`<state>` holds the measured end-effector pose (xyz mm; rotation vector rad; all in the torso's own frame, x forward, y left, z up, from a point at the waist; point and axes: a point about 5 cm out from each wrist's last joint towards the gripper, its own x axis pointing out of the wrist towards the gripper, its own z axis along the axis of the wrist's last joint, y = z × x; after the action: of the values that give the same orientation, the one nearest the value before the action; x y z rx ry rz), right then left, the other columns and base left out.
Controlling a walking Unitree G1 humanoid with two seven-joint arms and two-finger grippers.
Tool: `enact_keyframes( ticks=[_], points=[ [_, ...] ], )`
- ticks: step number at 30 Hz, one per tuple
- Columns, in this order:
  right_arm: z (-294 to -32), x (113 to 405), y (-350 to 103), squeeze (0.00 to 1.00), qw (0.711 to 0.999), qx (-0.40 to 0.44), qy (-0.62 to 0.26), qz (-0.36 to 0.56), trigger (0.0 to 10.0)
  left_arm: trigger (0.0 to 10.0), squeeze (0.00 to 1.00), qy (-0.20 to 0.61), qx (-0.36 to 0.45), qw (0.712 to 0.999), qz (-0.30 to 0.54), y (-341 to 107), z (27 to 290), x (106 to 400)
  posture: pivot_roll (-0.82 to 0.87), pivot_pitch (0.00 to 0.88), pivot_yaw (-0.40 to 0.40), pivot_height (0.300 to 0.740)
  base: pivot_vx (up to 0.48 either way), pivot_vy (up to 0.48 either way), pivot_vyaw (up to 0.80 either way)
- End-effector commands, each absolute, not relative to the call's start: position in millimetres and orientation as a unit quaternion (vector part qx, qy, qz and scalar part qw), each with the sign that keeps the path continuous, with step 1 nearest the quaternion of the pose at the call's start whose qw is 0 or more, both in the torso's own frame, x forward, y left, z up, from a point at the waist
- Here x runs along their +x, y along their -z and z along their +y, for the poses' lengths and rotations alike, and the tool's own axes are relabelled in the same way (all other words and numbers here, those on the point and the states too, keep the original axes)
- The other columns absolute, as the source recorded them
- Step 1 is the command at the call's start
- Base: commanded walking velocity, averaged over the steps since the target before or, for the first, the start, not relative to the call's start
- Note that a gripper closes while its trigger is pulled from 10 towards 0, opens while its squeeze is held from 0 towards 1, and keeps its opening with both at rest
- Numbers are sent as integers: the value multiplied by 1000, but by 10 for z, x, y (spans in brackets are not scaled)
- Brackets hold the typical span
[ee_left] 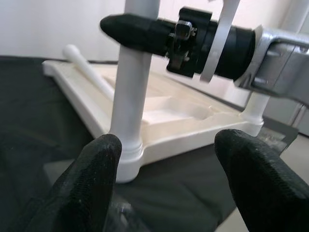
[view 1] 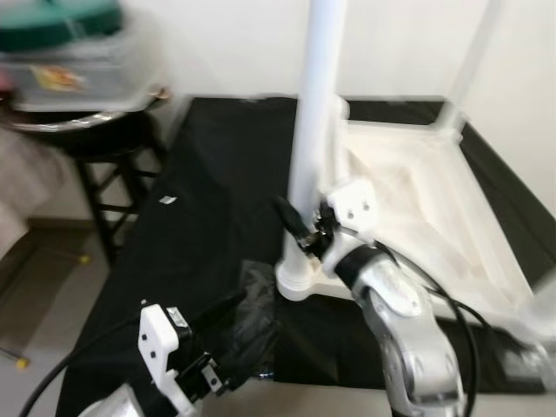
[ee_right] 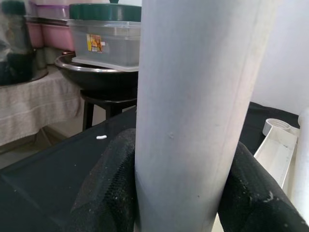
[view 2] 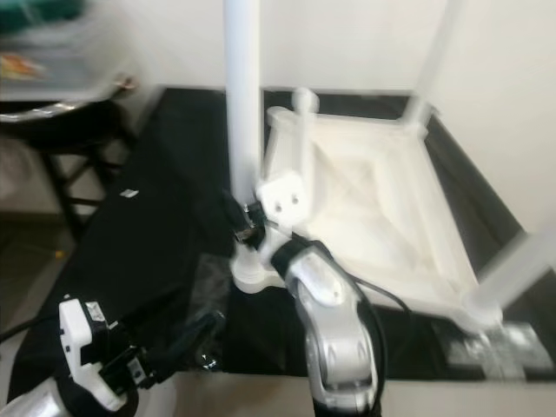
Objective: Building children table
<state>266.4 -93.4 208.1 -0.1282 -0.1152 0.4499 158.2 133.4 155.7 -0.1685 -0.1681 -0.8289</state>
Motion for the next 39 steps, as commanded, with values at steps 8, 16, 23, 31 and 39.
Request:
enact_keyframes(
  ticks=[8, 16, 23, 31, 39],
  points=[
    [-964, 2884, -2011, 98, 953, -40, -302, 10, 10000, 10000, 0, 403, -76, 908, -86, -1566, 1340, 1609, 98, 127, -38, 740, 0, 0, 0],
    [-1117, 3044, -2422, 0, 892, -41, -447, -44, 10000, 10000, 0, 403, -78, 908, -87, -1572, 1335, 1602, 100, 134, -37, 740, 0, 0, 0],
    [-1282, 3286, -2579, 0, 820, -93, -562, -58, 10000, 10000, 0, 403, -79, 908, -86, -1574, 1329, 1590, 115, 135, -39, 740, 0, 0, 0],
    [-1277, 3316, -2605, 0, 777, -71, -624, -51, 0, 10000, 0, 402, -78, 908, -86, -1574, 1322, 1575, 128, 139, -50, 740, 0, 0, 0],
    [-1300, 3201, -2424, 0, 798, -50, -597, -57, 0, 10000, 0, 401, -81, 908, -86, -1579, 1318, 1576, 113, 144, -45, 740, 0, 0, 0]
  ],
)
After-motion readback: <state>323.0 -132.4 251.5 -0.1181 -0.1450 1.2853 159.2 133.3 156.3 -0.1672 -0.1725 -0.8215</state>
